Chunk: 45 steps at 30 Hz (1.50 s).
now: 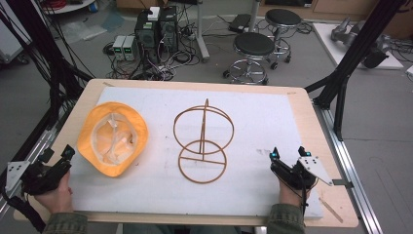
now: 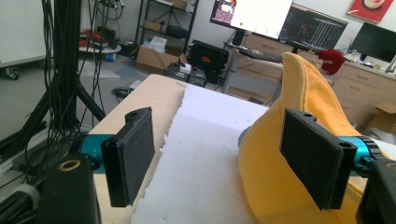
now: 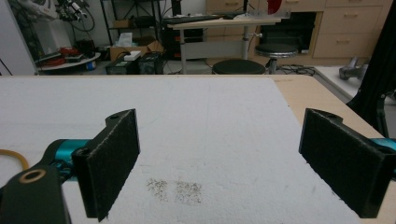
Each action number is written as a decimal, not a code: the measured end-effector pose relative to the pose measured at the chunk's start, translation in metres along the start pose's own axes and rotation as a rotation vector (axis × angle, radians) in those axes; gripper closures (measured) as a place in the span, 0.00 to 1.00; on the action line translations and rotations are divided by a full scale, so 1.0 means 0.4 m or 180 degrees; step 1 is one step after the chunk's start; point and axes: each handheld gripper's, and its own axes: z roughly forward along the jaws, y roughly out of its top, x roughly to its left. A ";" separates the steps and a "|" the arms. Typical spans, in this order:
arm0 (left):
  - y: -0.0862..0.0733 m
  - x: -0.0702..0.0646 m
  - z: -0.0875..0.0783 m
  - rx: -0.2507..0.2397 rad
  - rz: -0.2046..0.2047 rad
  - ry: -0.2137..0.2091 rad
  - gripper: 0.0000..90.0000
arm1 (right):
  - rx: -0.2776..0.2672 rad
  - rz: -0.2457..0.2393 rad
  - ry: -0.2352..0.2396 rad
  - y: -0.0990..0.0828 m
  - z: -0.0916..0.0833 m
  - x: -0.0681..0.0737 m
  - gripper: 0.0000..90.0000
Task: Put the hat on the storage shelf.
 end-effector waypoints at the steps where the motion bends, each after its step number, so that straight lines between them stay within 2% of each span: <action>1: 0.000 0.000 0.000 -0.0005 -0.0007 0.0004 0.30 | -0.0004 -0.0004 -0.0005 0.000 0.000 -0.002 0.12; 5: 0.001 0.000 -0.003 -0.0007 -0.0009 0.0002 0.30 | 0.0004 0.0052 -0.0001 0.000 -0.001 -0.003 0.12; 13: 0.000 -0.005 0.002 0.0028 0.0047 -0.0015 0.30 | 0.0013 0.0066 0.0002 -0.002 0.000 -0.004 0.12; 19: 0.000 0.002 -0.001 0.0023 -0.0003 0.0014 0.30 | 0.0004 0.0081 0.0013 -0.002 -0.002 -0.004 0.12; 20: 0.001 0.002 -0.001 0.0025 0.0008 0.0018 0.30 | -0.0033 0.0085 0.0028 -0.002 -0.001 -0.005 0.12; 29: 0.005 -0.006 0.000 0.0014 0.0071 -0.0014 0.30 | -0.0012 0.0090 0.0046 -0.002 -0.001 -0.004 0.12; 33: 0.015 -0.010 -0.005 -0.0053 0.0181 -0.0008 0.30 | -0.0007 0.0084 0.0054 -0.003 0.000 -0.005 0.12; 40: 0.042 0.007 -0.014 -0.0099 0.0019 -0.0093 0.30 | -0.0008 0.0099 0.0069 -0.003 0.000 -0.005 0.12; 45: 0.071 0.011 -0.015 -0.0074 -0.0046 -0.0246 0.30 | -0.0012 0.0099 0.0083 -0.003 -0.001 -0.005 0.12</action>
